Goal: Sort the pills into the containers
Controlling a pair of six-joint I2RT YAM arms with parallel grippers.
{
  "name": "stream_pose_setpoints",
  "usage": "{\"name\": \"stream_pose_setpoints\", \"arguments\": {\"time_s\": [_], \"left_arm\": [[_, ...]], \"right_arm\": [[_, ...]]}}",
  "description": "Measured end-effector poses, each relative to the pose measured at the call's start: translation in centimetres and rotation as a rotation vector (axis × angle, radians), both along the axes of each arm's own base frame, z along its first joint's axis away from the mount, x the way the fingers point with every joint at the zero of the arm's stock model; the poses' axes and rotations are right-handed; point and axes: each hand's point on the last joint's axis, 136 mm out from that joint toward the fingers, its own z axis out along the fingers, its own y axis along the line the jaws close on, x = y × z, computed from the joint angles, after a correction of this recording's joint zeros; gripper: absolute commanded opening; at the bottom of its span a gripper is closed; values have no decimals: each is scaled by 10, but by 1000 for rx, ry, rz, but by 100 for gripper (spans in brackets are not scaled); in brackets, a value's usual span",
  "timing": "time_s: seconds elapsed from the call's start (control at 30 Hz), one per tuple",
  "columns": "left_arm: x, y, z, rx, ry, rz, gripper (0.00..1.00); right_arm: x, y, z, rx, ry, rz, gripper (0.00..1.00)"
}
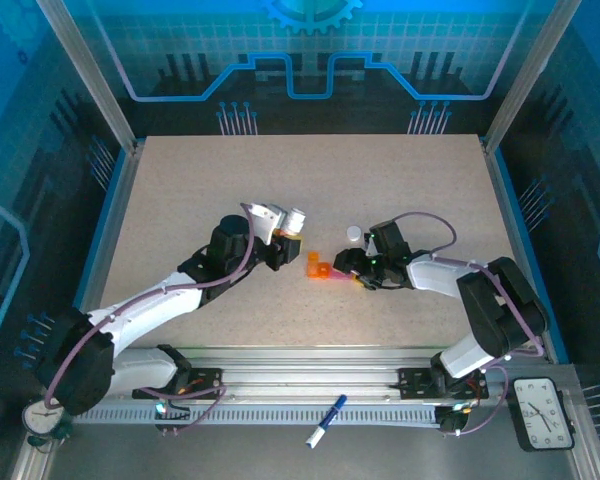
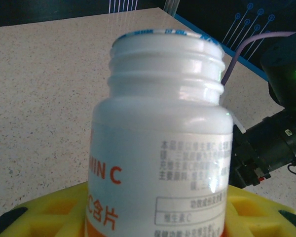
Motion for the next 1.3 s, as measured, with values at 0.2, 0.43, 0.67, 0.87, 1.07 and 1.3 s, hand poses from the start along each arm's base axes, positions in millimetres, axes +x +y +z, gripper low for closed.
{"name": "stream_pose_setpoints", "arguments": {"time_s": [0.2, 0.43, 0.67, 0.87, 1.07, 1.3], "left_arm": [[-7, 3, -16, 30, 68, -4, 0], [-20, 3, -35, 71, 153, -15, 0], [-32, 4, -51, 115, 215, -31, 0], [-40, 3, -73, 170, 289, -44, 0], [-45, -1, -89, 203, 342, -66, 0], [-49, -9, -95, 217, 374, -96, 0]], "right_arm": [[2, -10, 9, -75, -73, 53, 68], [24, -20, 35, -239, -194, 138, 68], [37, -23, 51, -386, -266, 236, 69], [33, -13, 37, -475, -242, 343, 69], [23, -13, 18, -551, -195, 414, 69], [20, -21, 13, -595, -179, 427, 70]]}}
